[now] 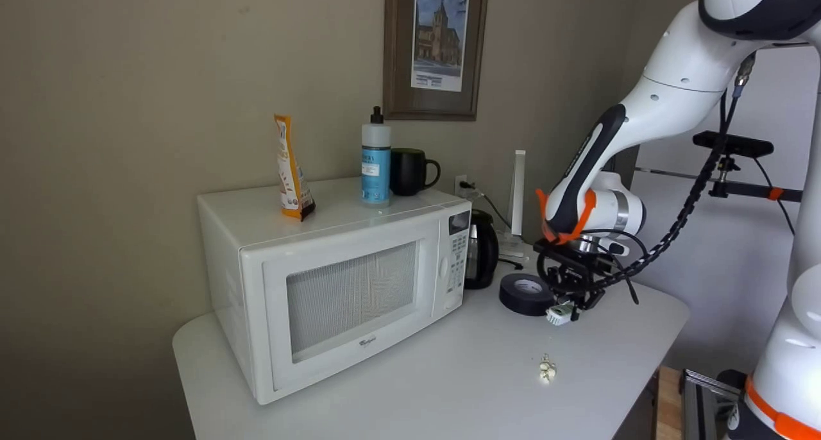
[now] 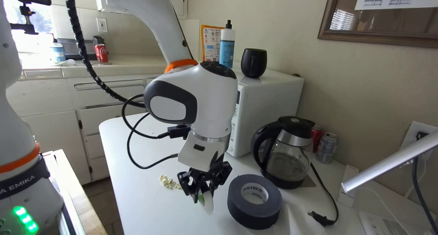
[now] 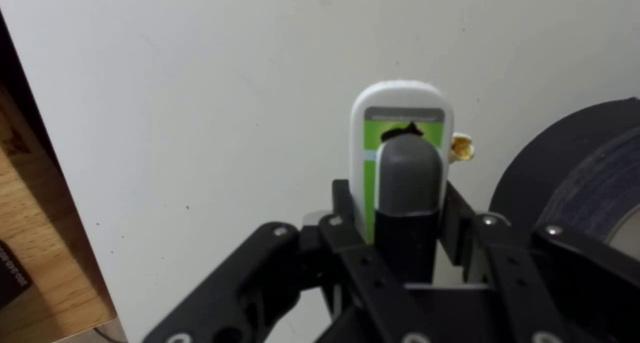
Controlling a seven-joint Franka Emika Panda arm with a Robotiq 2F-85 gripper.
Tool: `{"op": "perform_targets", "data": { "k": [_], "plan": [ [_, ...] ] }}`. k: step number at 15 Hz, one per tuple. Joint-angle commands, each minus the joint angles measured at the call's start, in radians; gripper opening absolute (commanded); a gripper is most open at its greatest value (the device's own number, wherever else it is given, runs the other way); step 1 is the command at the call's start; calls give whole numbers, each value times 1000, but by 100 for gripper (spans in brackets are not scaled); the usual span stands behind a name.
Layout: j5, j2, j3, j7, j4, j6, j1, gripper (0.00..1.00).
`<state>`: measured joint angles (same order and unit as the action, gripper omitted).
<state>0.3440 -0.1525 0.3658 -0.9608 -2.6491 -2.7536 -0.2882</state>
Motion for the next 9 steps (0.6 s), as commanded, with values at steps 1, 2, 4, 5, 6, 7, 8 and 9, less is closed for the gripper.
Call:
{"op": "perform_targets", "data": {
  "k": [1, 2, 4, 5, 6, 7, 8, 9],
  "plan": [
    [73, -88, -23, -15, 73, 23, -10, 18],
    [94, -108, -32, -8, 88, 29, -13, 18],
    [110, -156, -39, -20, 115, 34, -9, 18],
    [111, -177, -39, -33, 124, 31, -6, 18],
    [117, -199, -44, -41, 135, 28, -5, 18],
    [122, -214, -49, -47, 140, 21, -4, 18],
    [128, -221, -52, -58, 138, 11, -1, 18],
    [130, -217, -53, -70, 125, -11, 8, 68]
  ]
}}
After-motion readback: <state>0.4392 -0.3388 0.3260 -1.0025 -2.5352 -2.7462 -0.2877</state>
